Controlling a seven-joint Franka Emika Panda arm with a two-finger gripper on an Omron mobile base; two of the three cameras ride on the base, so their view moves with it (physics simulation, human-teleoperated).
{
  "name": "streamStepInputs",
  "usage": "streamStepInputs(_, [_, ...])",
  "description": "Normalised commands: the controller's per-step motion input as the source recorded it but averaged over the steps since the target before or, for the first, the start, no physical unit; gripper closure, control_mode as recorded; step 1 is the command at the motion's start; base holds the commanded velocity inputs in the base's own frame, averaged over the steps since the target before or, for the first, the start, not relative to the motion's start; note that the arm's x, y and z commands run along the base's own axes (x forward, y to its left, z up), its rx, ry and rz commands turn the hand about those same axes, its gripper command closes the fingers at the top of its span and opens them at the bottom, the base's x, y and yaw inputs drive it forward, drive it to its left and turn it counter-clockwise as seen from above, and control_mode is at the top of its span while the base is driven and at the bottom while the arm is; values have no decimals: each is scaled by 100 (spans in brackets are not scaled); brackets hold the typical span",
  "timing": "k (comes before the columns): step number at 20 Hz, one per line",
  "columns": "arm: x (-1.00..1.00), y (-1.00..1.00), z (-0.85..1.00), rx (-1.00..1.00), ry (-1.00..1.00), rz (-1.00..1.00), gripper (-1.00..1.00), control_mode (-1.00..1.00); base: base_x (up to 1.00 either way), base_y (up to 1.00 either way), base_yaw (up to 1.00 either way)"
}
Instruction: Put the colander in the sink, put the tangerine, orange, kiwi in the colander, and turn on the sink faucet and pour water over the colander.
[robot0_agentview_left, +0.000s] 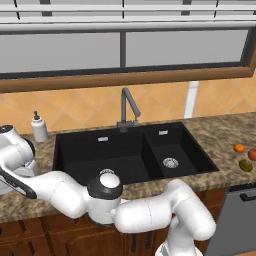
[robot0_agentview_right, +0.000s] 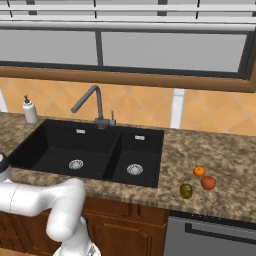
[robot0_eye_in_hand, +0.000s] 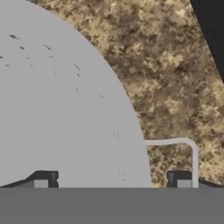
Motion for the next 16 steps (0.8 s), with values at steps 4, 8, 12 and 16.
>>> streamStepInputs(4, [-4, 3, -8, 0, 0, -16, 100, -100, 0, 0, 0])
streamStepInputs(8, [-50, -26, 1, 0, 0, -36, 100, -100, 0, 0, 0])
streamStepInputs(12, [-86, -45, 34, 7, -8, -46, 100, -100, 0, 0, 0])
streamStepInputs(16, [-69, -67, 34, 4, -12, -44, 100, -100, 0, 0, 0])
